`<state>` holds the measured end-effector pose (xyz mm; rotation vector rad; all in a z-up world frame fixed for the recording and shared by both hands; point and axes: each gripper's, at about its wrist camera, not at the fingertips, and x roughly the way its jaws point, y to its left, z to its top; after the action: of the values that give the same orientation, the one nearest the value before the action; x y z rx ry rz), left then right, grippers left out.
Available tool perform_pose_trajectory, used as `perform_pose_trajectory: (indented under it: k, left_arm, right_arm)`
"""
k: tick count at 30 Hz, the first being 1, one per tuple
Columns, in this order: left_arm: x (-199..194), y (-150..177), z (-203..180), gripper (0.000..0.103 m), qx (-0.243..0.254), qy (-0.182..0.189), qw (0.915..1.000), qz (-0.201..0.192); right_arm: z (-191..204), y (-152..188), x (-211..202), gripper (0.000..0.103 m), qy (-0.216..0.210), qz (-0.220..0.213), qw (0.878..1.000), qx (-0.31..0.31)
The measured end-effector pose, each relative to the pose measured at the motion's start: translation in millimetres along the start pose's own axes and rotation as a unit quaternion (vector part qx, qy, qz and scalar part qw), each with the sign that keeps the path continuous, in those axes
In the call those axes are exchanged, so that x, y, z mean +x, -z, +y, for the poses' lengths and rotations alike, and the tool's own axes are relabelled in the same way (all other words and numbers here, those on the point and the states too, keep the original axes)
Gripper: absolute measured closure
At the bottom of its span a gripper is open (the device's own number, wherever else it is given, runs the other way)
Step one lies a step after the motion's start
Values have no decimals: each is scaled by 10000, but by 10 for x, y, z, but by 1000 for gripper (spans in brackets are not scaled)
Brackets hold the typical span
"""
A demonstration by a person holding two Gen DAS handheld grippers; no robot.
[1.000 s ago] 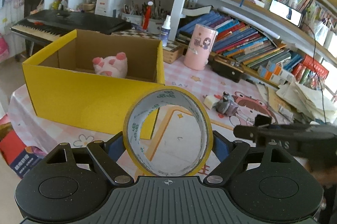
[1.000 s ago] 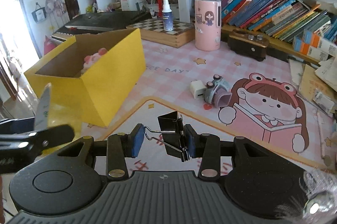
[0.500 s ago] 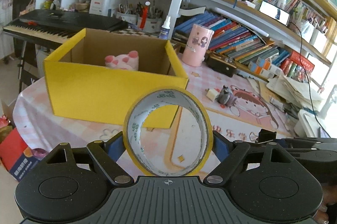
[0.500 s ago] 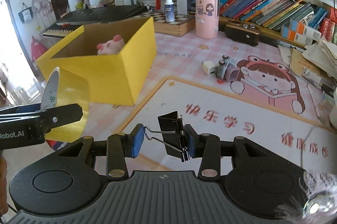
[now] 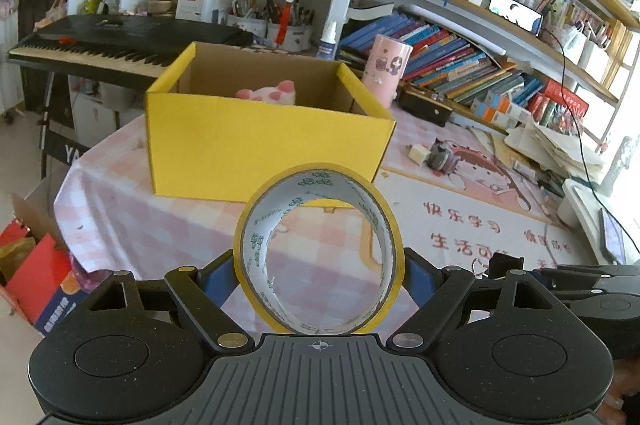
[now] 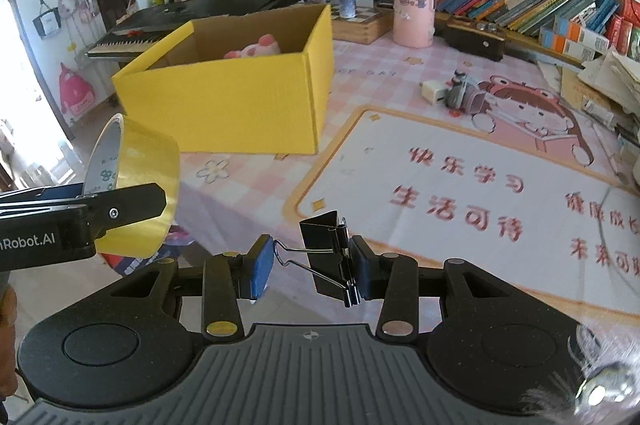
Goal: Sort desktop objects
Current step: 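Carry the tape roll with the left gripper while the right carries the binder clip to the yellow box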
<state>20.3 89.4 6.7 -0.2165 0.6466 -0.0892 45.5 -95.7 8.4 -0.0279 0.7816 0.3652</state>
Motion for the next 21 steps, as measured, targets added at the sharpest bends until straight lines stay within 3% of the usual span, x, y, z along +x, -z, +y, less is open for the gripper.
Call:
perform_pose_trajectory:
  k: [21]
  left_arm:
    - [-333,122,450,18,-207,-210,9995,-136]
  right_arm:
    - [623,105,18,65,-387,189,9983,-401]
